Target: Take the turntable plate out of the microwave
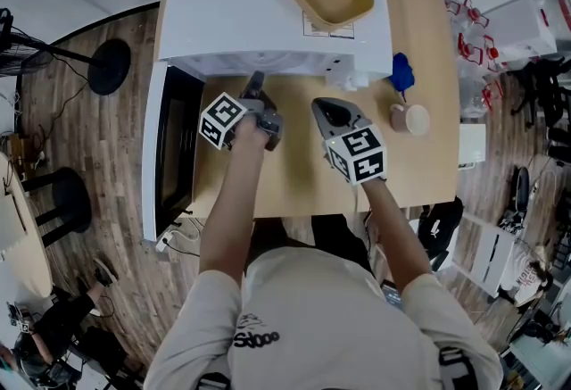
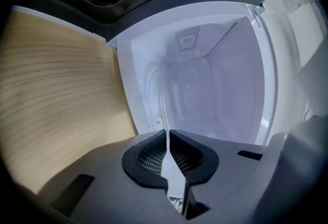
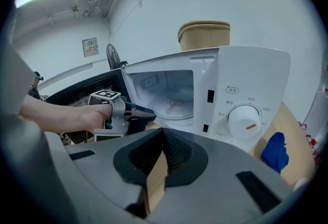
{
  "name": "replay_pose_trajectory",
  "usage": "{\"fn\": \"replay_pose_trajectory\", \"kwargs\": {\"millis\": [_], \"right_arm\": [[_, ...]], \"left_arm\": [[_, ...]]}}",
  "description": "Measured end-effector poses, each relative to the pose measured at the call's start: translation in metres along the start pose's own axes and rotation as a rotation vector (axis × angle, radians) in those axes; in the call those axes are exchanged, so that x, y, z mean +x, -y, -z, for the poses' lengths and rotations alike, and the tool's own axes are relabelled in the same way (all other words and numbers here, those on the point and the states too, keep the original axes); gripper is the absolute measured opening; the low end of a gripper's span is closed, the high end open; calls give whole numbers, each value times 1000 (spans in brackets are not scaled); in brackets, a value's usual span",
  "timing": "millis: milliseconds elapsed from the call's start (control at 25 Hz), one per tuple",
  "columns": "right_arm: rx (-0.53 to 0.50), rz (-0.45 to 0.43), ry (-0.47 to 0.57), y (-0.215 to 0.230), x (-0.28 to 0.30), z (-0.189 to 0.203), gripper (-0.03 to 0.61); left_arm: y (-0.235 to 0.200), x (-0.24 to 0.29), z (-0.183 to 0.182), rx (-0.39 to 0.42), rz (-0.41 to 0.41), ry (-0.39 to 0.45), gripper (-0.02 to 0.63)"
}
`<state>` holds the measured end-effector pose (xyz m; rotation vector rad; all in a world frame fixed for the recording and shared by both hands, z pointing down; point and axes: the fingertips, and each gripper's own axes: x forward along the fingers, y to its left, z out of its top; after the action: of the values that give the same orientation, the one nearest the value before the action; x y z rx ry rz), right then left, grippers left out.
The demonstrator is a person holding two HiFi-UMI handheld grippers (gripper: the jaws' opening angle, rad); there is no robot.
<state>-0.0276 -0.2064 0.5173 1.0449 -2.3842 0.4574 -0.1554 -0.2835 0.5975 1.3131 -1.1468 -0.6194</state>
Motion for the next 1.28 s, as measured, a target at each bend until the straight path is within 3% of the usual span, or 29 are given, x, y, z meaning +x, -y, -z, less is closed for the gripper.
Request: {"fn": "replay_pose_trajectory", "kwargs": {"millis": [280,520,600,760,880,1280], "right_arm": [[60,-17,10,0,6,-5,6],[99,-19,19,1,10,-6,6],[103,-20,18,0,11,-5,6],[110,-27,17,-5,10,-1,6],[109,-29,13,-6,8,2,6],[117,-14,0,1,4,11,6]], "left_arm": [[4,-4,0,52,5,-25,28],[23,-13,5,162,42,-8,14],[24,-12,5,146,40,-9,14],[-2,-10,7,79,-41,10,17],[-9,-3,8,22,-24,22,112],[-11,15,2,-31,-26,53,109]]}}
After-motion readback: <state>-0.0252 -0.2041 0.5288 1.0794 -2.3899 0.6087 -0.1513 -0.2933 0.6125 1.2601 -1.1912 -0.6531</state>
